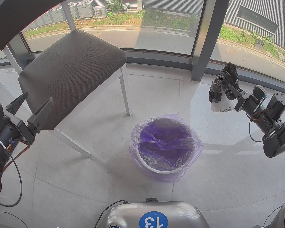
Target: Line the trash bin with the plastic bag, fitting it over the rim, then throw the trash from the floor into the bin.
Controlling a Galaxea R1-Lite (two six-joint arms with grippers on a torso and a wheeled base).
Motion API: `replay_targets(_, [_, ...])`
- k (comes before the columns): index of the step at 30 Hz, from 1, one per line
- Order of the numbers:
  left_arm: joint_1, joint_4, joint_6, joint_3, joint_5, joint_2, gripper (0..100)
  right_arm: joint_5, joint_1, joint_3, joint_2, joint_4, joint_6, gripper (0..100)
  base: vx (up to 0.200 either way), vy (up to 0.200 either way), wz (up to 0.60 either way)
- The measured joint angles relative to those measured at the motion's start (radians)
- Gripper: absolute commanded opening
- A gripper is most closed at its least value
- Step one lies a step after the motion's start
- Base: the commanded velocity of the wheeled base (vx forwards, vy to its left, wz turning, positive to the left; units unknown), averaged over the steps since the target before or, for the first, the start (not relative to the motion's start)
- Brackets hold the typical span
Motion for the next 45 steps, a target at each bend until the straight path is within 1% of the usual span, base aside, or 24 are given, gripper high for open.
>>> replay_targets(6, [-0.090, 0.000, 0.034, 0.016, 0.002, -0.004, 100, -0.019, 0.114, 0.060, -0.057, 0.000, -0.034, 0, 0.000, 0.000, 0.00])
replay_targets(9, [-0.129, 0.000, 0.049, 0.027, 0.003, -0.005, 100, -0.041, 0.178, 0.081, -0.071, 0.000, -0.043, 0, 0.000, 0.000, 0.00])
replay_targets(12, [-0.159, -0.010, 0.083, 0.058, 0.002, -0.009, 100, -0.071, 0.240, 0.105, -0.078, 0.000, -0.058, 0, 0.000, 0.000, 0.00])
replay_targets(18, [-0.219, -0.122, 0.101, 0.122, -0.004, -0.019, 100, -0.095, 0.319, 0.143, -0.071, 0.000, -0.094, 0, 0.000, 0.000, 0.00])
replay_targets(21, [-0.244, -0.143, 0.101, 0.150, -0.003, -0.024, 100, -0.114, 0.357, 0.152, -0.048, 0.000, -0.099, 0, 0.000, 0.000, 0.00])
replay_targets(25, [-0.256, -0.145, 0.082, 0.165, 0.000, -0.025, 100, -0.162, 0.394, 0.146, -0.005, 0.000, -0.100, 0, 0.000, 0.000, 0.00])
replay_targets(30, [-0.258, -0.148, -0.023, 0.168, 0.000, -0.014, 100, -0.188, 0.425, 0.130, 0.057, 0.000, -0.095, 0, 0.000, 0.000, 0.00])
replay_targets(32, [-0.256, -0.149, -0.042, 0.161, 0.001, -0.007, 100, -0.192, 0.440, 0.123, 0.090, 0.000, -0.091, 0, 0.000, 0.000, 0.00])
replay_targets(38, [-0.253, -0.148, -0.042, 0.149, 0.001, 0.004, 100, -0.194, 0.460, 0.102, 0.143, 0.000, -0.072, 0, 0.000, 0.000, 0.00])
replay_targets(42, [-0.253, -0.148, -0.042, 0.149, 0.001, 0.008, 100, -0.197, 0.474, 0.087, 0.167, 0.000, -0.007, 0, 0.000, 0.000, 0.00])
replay_targets(45, [-0.253, -0.148, -0.043, 0.149, 0.001, 0.013, 100, -0.223, 0.486, 0.066, 0.181, 0.000, 0.034, 0, 0.000, 0.000, 0.00])
